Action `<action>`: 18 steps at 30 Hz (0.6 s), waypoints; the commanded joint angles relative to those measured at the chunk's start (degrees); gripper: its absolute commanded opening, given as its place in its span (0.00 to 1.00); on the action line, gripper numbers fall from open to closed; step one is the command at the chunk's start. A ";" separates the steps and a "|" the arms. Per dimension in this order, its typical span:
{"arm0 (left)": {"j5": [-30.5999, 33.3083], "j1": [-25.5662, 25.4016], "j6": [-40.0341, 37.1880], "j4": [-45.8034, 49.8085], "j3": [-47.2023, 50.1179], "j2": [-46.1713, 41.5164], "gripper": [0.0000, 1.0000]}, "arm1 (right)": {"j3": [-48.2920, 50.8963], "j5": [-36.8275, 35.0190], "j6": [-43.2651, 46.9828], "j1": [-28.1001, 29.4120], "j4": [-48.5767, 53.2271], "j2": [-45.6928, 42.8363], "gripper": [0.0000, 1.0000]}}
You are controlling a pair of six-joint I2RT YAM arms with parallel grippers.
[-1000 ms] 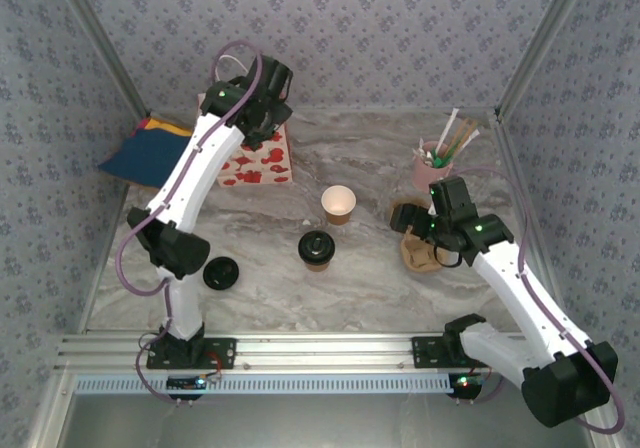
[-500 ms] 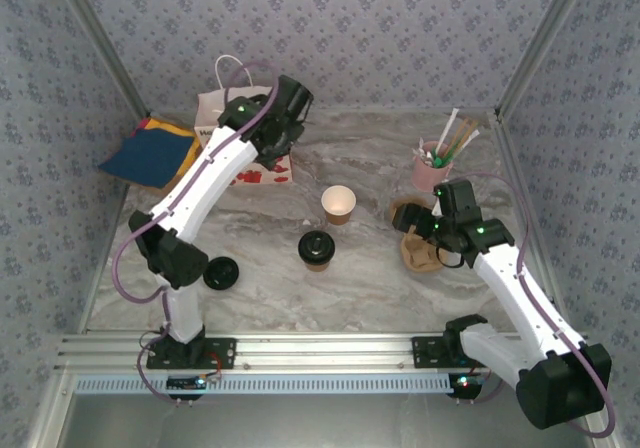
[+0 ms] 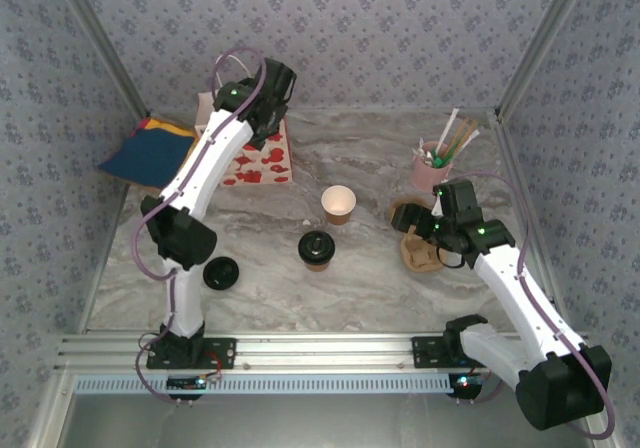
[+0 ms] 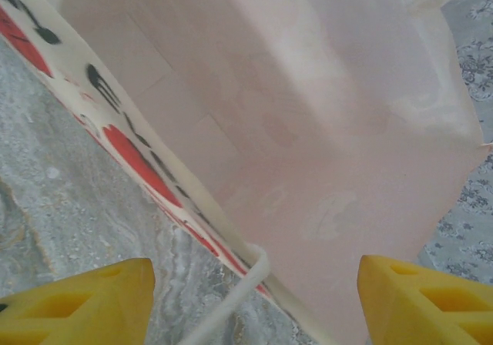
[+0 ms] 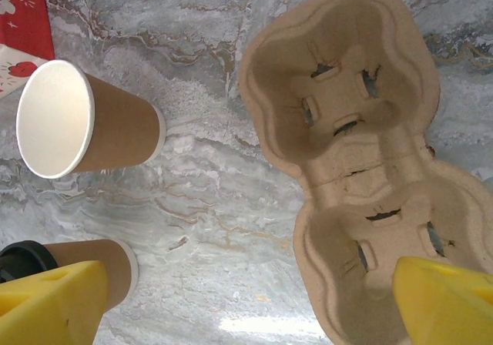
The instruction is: Pack the takeout coffee
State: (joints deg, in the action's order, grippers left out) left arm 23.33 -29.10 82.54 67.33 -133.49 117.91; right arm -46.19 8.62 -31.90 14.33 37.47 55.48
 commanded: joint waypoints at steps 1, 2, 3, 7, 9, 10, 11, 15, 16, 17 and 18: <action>-1.51 0.62 -0.69 2.02 -3.78 2.21 0.68 | 0.59 0.32 0.61 -0.32 0.32 -0.82 0.97; -1.81 0.55 -0.94 2.10 -3.94 2.47 0.65 | 0.59 0.26 0.61 -0.27 0.43 -0.79 0.98; -2.02 0.60 -0.89 2.27 -3.91 2.66 0.59 | 0.51 0.18 0.61 -0.31 0.48 -0.81 0.98; -2.22 0.80 -1.66 3.22 -3.96 2.11 0.42 | 0.54 0.02 0.44 -0.36 0.57 -0.68 1.00; -2.17 0.80 -2.05 3.80 -3.76 1.46 0.27 | 0.56 -0.01 0.44 -0.43 0.45 -0.60 1.00; -2.24 0.86 -2.19 4.27 -3.66 0.96 0.24 | 0.52 -0.01 0.35 -0.44 0.32 -0.57 1.00; -2.32 0.86 -2.55 4.39 -3.54 0.53 0.20 | 0.49 0.05 0.35 -0.44 0.33 -0.50 1.00; -4.18 0.79 -5.62 5.35 -1.81 -2.10 0.10 | 0.00 0.28 0.35 -0.45 0.19 -0.01 1.00; -4.94 0.88 -6.87 5.59 -0.65 -3.16 0.05 | -0.19 0.30 0.33 -0.49 0.25 0.10 1.00; -5.27 0.86 -7.71 6.04 0.29 -4.08 0.04 | -0.24 0.29 0.34 -0.53 0.30 0.14 1.00; -5.54 0.84 -9.08 6.38 1.41 -5.33 0.04 | -0.38 0.24 0.27 -0.50 0.27 0.16 1.00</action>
State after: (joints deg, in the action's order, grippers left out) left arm 19.62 -28.49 77.43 70.41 -133.56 117.45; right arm -46.15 8.62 -31.90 14.22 37.47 55.55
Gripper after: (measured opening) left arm 0.066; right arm 0.997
